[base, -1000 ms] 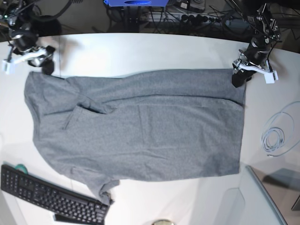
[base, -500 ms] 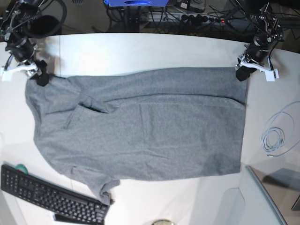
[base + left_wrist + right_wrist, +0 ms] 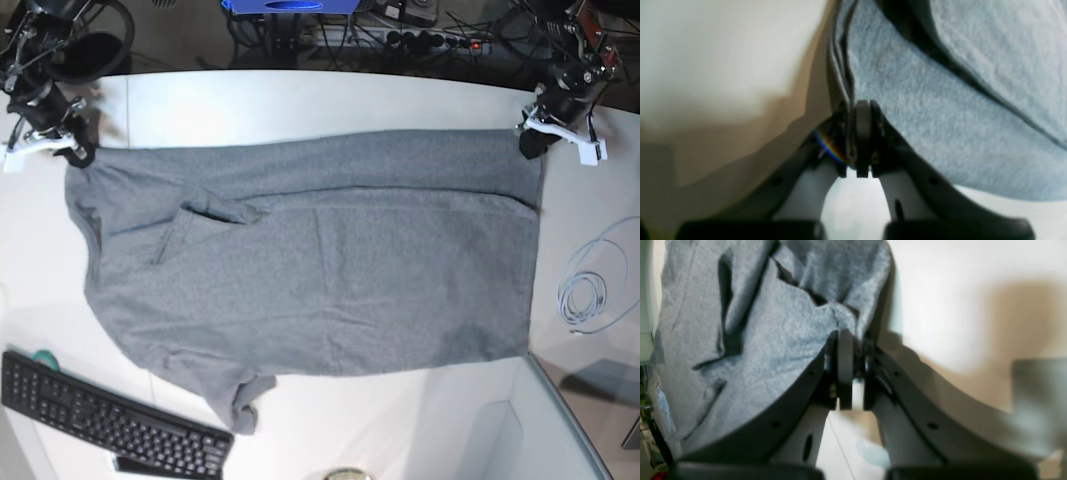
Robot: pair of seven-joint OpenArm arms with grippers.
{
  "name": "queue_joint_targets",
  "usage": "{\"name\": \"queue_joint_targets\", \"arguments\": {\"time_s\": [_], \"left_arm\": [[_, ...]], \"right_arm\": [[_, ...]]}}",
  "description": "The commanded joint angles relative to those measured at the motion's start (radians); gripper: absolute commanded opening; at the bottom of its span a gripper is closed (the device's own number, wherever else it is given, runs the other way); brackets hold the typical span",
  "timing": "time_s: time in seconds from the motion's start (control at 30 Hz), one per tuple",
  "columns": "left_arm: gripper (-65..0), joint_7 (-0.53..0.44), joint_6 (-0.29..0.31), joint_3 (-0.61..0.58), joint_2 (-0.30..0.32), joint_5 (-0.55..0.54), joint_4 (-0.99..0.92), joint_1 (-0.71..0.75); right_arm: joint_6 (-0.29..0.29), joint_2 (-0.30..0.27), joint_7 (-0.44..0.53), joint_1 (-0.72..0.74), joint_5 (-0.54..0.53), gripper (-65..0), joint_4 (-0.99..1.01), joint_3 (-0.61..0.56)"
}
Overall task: Layout the t-shirt on the table in an organized manner, then fold the t-shirt properly
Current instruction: 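Pull the t-shirt corners outward with both grippers to spread it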
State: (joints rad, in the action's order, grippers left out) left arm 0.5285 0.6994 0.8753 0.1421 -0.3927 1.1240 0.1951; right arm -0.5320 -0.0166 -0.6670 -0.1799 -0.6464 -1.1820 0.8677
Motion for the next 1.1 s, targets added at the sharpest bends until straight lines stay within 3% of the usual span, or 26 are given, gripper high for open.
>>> {"name": "queue_joint_targets", "arguments": {"time_s": [0.0,0.2,0.37,0.43,0.6,0.67,0.9,1.0,1.07], "left_arm": [[-65.0,-0.018,-0.001,0.005,0.018,-0.012,0.035,0.007],[-65.0,-0.018,-0.001,0.005,0.02,-0.012,0.063,0.024],[-65.0,-0.018,-0.001,0.005,0.015,-0.012,0.063,0.027],[-65.0,-0.018,-0.001,0.005,0.006,-0.012,0.064,0.04],[-65.0,-0.018,-0.001,0.009,0.003,-0.012,0.081,0.053],[-65.0,-0.018,-0.001,0.009,0.003,-0.012,0.077,0.053],[-65.0,-0.018,-0.001,0.006,0.003,-0.012,0.077,0.048],[-65.0,-0.018,-0.001,0.006,0.003,-0.012,0.077,0.048],[-65.0,-0.018,-0.001,0.006,0.003,-0.012,0.077,0.05]], "right_arm": [[-0.004,-0.012,0.011,-0.011,-0.016,-64.5,-0.042,0.006],[-0.001,0.005,0.0,-0.045,-0.014,-64.4,-0.144,0.002],[0.057,0.01,-0.122,-0.042,-0.02,-61.8,-0.149,0.008],[0.059,0.036,-0.138,-0.046,-0.02,-52.7,-0.157,0.009],[0.059,0.1,-0.138,-0.086,-0.02,-20.6,-0.223,0.081],[0.057,0.105,-0.138,-0.085,-0.019,-16.7,-0.218,0.092],[0.054,0.103,-0.107,-0.05,-0.014,-25.7,-0.201,0.087],[0.054,0.103,-0.107,-0.039,-0.014,-39.2,-0.201,0.087],[0.054,0.103,-0.104,-0.039,-0.014,-53.0,-0.201,0.087]]}}
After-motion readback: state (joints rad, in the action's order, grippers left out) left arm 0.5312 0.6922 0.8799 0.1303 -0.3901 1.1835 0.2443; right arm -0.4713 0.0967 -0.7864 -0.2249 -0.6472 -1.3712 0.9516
